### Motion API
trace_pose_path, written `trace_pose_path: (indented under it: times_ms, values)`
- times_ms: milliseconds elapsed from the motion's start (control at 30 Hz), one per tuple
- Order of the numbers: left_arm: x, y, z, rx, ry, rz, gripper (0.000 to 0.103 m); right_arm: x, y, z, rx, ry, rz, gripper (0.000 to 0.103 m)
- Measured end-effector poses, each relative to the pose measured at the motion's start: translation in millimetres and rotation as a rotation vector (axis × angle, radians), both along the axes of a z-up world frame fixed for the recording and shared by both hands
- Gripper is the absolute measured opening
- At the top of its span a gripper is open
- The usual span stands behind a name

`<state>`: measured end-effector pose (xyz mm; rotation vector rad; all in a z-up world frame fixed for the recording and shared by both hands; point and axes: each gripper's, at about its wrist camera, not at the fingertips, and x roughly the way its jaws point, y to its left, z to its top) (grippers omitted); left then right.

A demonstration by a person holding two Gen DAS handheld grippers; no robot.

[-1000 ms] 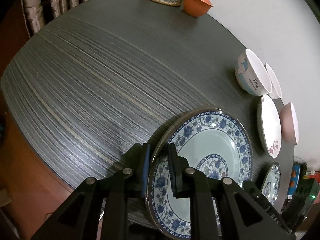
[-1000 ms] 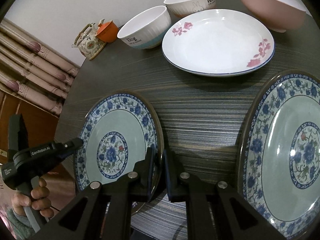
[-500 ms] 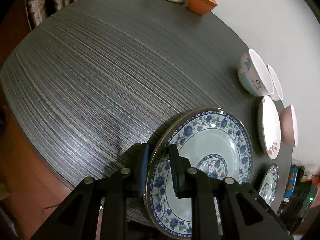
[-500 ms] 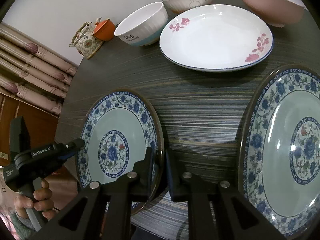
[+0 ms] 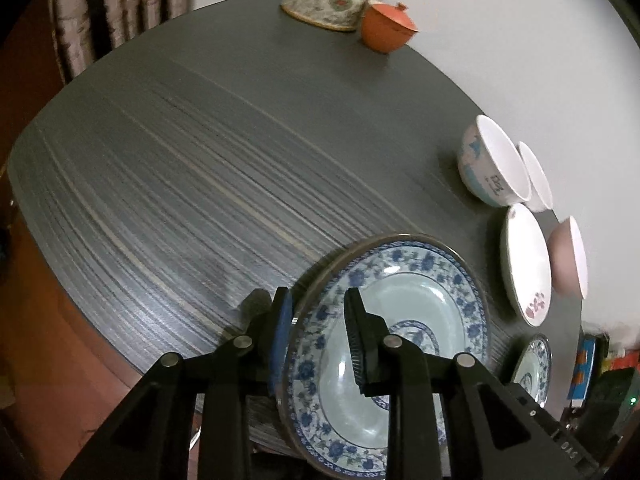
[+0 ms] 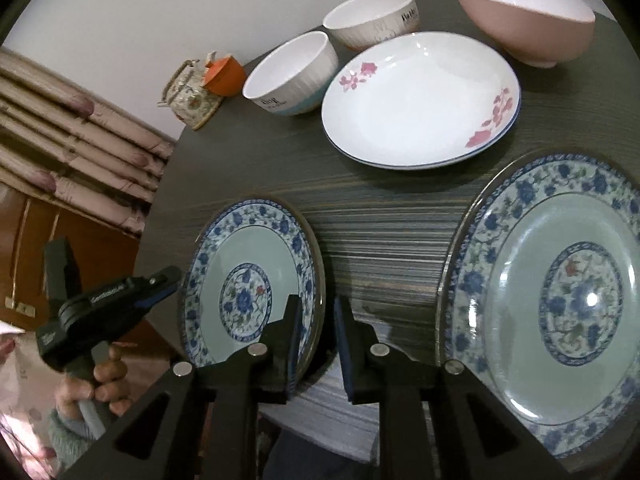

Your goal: Organize plates and bowls

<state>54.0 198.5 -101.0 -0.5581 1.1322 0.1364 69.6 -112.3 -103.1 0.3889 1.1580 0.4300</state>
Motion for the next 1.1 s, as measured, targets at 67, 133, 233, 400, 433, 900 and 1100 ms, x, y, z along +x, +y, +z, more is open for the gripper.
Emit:
trace_pose_path:
  times_ms: [67,133,233,400,433,900,1100]
  values:
    - [0.9,-6.1,2.3,-0.002,-0.013,-0.023,0.024,-2.8,-6.3,4.1,0.012,0.001,0.009,0.018]
    - [2.2,-13.0,4.4,-0.007,-0.025,-0.052,0.024,-7.1,-15.9,8.2,0.024,0.003,0.018,0.018]
    - [2.2,-25.0,9.8,0.001,-0.049,-0.104,0.024,-14.5,-34.8,13.3,0.016,-0.008,0.018,0.018]
    - [0.1,-40.8,17.3,0.022,-0.083,-0.169,0.024,-24.8,-85.3,16.3,0.016,0.000,-0.039,0.018]
    - [-0.8,-42.6,18.2,0.027,-0.088,-0.179,0.024,-24.5,-92.5,16.1,0.011,0.000,-0.051,0.018]
    - [-10.8,-129.0,20.1,-0.124,-0.043,-0.353,0.024,-30.6,-217.1,10.7,0.052,0.001,-0.219,0.019]
    - [-8.2,-182.2,17.7,-0.190,-0.014,-0.442,0.024,-27.4,-235.8,1.0,0.048,0.021,-0.247,0.019]
